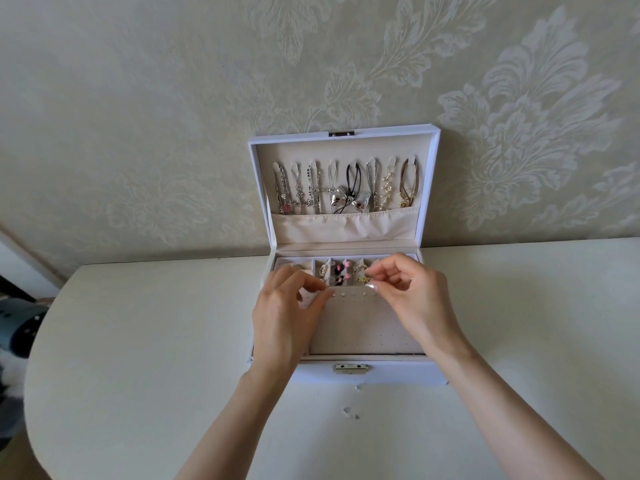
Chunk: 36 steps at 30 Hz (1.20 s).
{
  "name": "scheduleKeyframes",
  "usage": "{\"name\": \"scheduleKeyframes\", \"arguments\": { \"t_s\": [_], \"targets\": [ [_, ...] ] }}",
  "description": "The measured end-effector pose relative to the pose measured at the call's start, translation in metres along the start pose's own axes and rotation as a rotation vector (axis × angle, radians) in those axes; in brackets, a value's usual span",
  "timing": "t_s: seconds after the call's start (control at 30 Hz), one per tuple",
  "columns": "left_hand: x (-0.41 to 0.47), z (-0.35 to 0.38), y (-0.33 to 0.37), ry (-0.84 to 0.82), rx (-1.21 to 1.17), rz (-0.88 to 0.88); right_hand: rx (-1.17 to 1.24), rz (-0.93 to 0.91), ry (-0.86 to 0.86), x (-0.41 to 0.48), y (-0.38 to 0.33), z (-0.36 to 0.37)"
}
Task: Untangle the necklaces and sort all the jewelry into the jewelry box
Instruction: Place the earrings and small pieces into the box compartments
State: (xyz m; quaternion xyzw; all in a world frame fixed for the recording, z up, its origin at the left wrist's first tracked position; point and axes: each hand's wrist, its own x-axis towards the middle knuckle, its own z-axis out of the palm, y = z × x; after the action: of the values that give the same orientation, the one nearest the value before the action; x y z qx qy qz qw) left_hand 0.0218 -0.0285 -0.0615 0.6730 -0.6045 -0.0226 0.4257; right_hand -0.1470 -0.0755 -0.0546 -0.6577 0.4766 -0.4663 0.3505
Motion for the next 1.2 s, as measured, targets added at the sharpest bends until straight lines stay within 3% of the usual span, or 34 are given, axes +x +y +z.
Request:
{"name": "scheduleKeyframes", "arguments": {
  "t_s": [0.1, 0.37, 0.87, 1.2],
  "targets": [
    [0.002, -0.001, -0.002, 0.02, -0.06, -0.129, -0.003, 0.005, -0.041, 0.001, -0.003, 0.001],
    [0.003, 0.0, -0.003, 0.063, -0.092, -0.204, -0.248, -0.123, -0.286, 0.008, -0.003, 0.021],
    [0.001, -0.001, -0.001, 0.157, -0.146, -0.241, -0.367, -0.206, -0.307, 0.017, -0.006, 0.042],
    [0.001, -0.002, 0.0, 0.136, -0.112, -0.257, -0.405, -0.305, -0.3, 0.017, -0.005, 0.046]
  ]
}}
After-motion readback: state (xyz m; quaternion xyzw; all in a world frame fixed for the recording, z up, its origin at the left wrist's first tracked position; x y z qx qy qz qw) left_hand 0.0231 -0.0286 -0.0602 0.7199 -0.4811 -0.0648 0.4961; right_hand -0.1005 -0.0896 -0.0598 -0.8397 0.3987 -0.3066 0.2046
